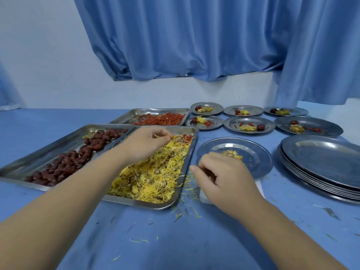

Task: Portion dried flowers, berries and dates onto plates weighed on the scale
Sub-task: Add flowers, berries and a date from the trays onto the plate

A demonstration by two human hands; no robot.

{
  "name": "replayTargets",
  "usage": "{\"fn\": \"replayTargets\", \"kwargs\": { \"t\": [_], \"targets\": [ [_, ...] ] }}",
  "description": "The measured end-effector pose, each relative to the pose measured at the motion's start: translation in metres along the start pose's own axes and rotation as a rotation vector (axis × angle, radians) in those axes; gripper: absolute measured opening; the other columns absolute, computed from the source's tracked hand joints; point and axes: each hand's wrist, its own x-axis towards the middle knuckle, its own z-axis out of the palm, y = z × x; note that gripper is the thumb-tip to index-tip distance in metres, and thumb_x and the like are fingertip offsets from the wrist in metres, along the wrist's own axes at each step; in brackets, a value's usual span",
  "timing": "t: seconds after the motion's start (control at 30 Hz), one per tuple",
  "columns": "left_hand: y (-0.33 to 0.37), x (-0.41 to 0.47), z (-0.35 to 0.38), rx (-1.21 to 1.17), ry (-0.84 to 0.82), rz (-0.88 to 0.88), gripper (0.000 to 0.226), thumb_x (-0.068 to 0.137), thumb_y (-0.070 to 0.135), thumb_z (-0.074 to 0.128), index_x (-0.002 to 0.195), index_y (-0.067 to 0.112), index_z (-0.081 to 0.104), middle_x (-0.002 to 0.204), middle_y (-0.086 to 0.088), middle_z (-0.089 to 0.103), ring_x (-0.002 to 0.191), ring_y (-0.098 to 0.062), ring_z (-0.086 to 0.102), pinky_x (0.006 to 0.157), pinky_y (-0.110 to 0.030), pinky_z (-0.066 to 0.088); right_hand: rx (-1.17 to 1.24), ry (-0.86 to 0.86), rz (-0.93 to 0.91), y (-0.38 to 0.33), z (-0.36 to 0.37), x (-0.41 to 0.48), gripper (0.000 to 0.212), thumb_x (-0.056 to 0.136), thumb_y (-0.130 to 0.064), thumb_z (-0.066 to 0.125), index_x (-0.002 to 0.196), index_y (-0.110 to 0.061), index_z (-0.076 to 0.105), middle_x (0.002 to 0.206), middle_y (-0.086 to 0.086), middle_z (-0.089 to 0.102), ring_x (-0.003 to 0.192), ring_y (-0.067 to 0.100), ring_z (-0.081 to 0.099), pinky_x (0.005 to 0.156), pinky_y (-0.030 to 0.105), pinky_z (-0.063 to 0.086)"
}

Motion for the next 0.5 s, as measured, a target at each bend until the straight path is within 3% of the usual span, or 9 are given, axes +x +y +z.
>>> {"fn": "replayTargets", "kwargs": {
  "t": [0.13,0.27,0.37,0.5],
  "targets": [
    [-0.051,-0.005,-0.051,0.046,0.089,-0.116,0.014,0.096,0.039,0.054,0.101,0.035,0.067,0.094,0.012,0.068,0.085,-0.009,0.064,0.068,-0.021,0.045,-0.103,-0.043,0.010,-0.008,0.031,0.010,0.027,0.093,-0.036,0.048,0.074,-0.021,0.057,0.069,-0.010,0.047,0.059,0.010,0.045,0.048,0.027,0.039],
    [-0.116,-0.002,-0.093,0.160,0.218,-0.253,0.021,0.097,0.041,0.050,0.087,0.030,0.064,0.081,0.007,0.064,0.077,-0.016,0.058,0.066,-0.030,0.039,-0.170,-0.101,0.040,0.000,0.045,0.001,0.020,0.092,-0.037,0.048,0.084,-0.024,0.061,0.077,-0.013,0.049,0.066,0.005,0.046,0.049,0.021,0.038],
    [-0.164,-0.001,-0.108,0.206,0.221,-0.396,0.025,0.099,0.039,0.049,0.096,0.020,0.066,0.098,-0.004,0.066,0.092,-0.024,0.057,0.083,-0.036,0.039,-0.175,-0.099,0.045,0.003,0.048,0.001,0.028,0.090,-0.041,0.041,0.088,-0.024,0.062,0.080,-0.015,0.048,0.070,0.003,0.044,0.054,0.016,0.035],
    [-0.208,0.000,-0.108,0.391,0.076,-0.530,0.025,0.100,0.020,0.048,0.114,0.012,0.067,0.129,-0.013,0.061,0.118,-0.030,0.054,0.102,-0.037,0.036,-0.187,-0.126,0.030,0.002,0.054,0.005,0.030,0.090,-0.042,0.040,0.088,-0.022,0.063,0.079,-0.015,0.044,0.070,0.003,0.042,0.056,0.018,0.036]
  ]
}}
